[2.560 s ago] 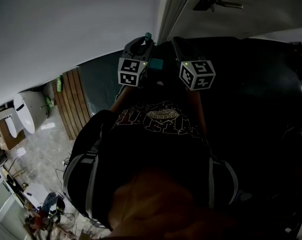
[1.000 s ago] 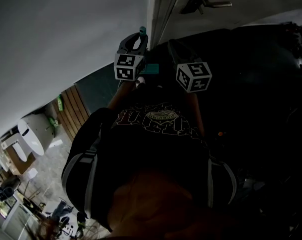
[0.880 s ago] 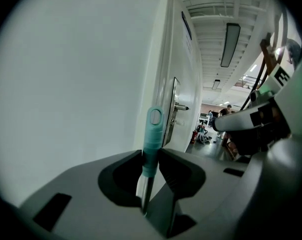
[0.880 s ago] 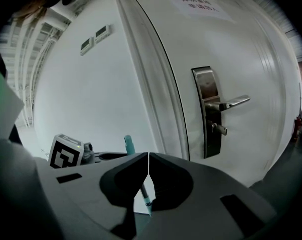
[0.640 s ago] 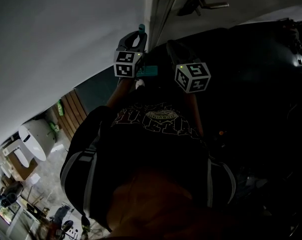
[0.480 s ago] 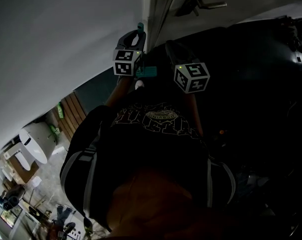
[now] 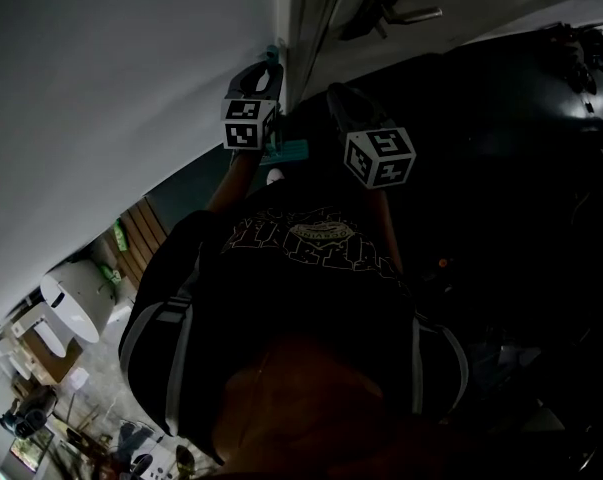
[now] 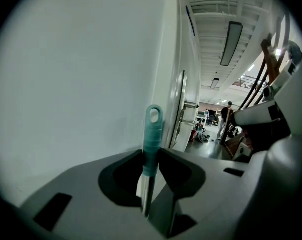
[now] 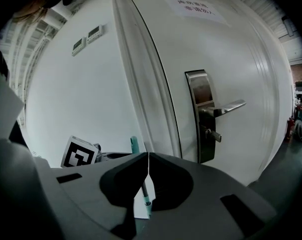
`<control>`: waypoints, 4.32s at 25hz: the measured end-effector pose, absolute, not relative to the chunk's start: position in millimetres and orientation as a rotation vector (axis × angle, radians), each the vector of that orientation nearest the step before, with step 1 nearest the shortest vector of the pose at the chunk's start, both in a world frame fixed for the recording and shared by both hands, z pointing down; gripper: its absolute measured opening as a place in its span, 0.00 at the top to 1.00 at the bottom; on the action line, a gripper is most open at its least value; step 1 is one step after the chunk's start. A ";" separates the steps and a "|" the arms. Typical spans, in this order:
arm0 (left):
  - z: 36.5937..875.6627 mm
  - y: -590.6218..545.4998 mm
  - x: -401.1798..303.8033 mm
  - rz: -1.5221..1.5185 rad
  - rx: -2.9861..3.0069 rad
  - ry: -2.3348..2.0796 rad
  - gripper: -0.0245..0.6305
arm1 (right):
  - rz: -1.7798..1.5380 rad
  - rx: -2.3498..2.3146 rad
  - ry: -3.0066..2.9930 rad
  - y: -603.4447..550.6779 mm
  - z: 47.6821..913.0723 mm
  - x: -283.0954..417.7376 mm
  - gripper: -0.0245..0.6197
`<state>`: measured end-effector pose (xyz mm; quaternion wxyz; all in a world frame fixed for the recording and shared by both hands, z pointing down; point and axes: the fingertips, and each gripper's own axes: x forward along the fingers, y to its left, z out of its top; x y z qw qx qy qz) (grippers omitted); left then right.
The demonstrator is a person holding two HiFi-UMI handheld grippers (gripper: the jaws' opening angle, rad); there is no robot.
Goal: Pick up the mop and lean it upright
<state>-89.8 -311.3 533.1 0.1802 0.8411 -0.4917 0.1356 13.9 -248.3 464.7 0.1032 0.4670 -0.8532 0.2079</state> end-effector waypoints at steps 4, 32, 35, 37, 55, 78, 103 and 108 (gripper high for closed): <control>534.2 -317.8 -90.5 0.388 2.377 -1.386 0.74 | 0.609 1.386 -2.515 -251.8 462.7 14.2 0.93; 517.0 -309.5 -90.3 0.363 2.383 -1.423 0.74 | 0.595 1.359 -2.529 -253.4 457.2 18.0 0.93; 511.2 -302.5 -89.9 0.353 2.388 -1.427 0.74 | 0.592 1.351 -2.534 -250.4 457.3 16.7 0.93; 506.3 -296.9 -89.7 0.344 2.392 -1.427 0.75 | 0.588 1.343 -2.539 -247.7 456.6 14.8 0.93; 472.3 -239.3 -87.9 0.262 2.392 -1.475 0.89 | 0.562 1.246 -2.592 -217.6 454.2 4.7 0.93; 453.1 -159.8 -112.0 0.204 2.267 -1.643 0.89 | 0.525 1.064 -2.699 -183.0 446.3 -18.8 0.93; 444.8 -115.1 -114.2 0.147 2.176 -1.739 0.89 | 0.530 0.906 -2.703 -160.3 457.9 -27.2 0.93; 442.8 -115.1 -110.6 0.146 2.186 -1.726 0.89 | 0.532 0.908 -2.702 -158.2 456.9 -25.3 0.93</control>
